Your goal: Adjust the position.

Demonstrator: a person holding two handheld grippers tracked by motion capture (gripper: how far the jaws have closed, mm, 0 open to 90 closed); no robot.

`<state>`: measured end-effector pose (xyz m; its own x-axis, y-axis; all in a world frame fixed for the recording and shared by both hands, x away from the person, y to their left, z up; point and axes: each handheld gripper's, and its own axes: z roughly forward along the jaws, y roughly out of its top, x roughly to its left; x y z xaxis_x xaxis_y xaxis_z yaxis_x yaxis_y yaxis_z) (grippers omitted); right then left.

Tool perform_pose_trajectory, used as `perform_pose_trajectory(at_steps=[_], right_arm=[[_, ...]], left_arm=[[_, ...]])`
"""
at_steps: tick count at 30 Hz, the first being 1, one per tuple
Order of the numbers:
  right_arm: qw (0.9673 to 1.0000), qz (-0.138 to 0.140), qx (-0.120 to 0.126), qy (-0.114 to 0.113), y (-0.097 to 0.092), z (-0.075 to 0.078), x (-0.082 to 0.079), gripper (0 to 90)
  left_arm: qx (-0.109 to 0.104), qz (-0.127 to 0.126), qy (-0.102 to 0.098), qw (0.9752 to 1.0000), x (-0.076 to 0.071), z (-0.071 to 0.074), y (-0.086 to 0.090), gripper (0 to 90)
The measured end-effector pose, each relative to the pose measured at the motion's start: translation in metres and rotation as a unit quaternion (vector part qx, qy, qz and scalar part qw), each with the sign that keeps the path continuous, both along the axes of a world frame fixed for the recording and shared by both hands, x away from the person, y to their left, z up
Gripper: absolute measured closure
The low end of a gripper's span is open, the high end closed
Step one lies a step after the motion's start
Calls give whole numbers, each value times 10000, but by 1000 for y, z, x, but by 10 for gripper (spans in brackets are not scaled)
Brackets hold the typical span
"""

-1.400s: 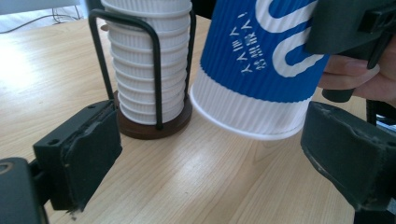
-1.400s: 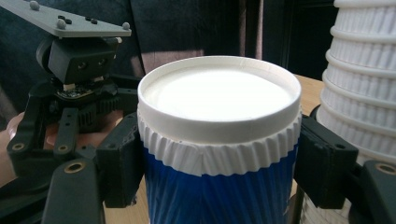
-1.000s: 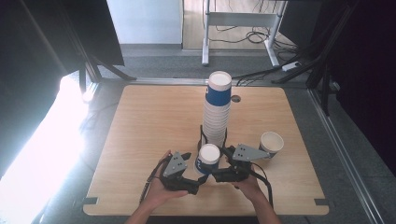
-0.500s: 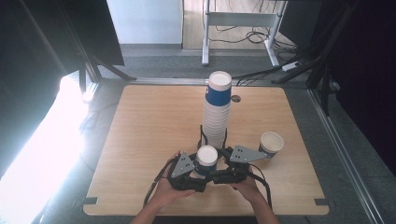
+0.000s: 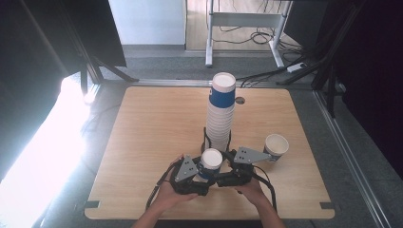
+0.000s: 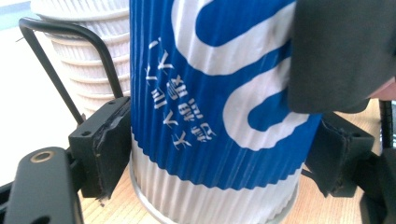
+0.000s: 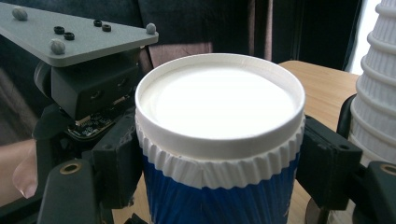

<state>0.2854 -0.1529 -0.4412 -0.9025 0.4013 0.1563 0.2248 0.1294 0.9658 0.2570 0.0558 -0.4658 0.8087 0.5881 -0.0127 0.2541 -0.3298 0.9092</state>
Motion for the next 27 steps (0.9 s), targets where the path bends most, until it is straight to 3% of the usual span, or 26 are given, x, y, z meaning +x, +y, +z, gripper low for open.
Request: perform_pose_trajectory(at_steps=[9,27], right_arm=[[10000,-31,27,69,-5,0,2,215],[9998,-114,115,84,-16,6,1,188]], left_arm=[[61,3,-10,10000,1,-1,0,178],[509,11,-177,9985,4,-7,2,180]])
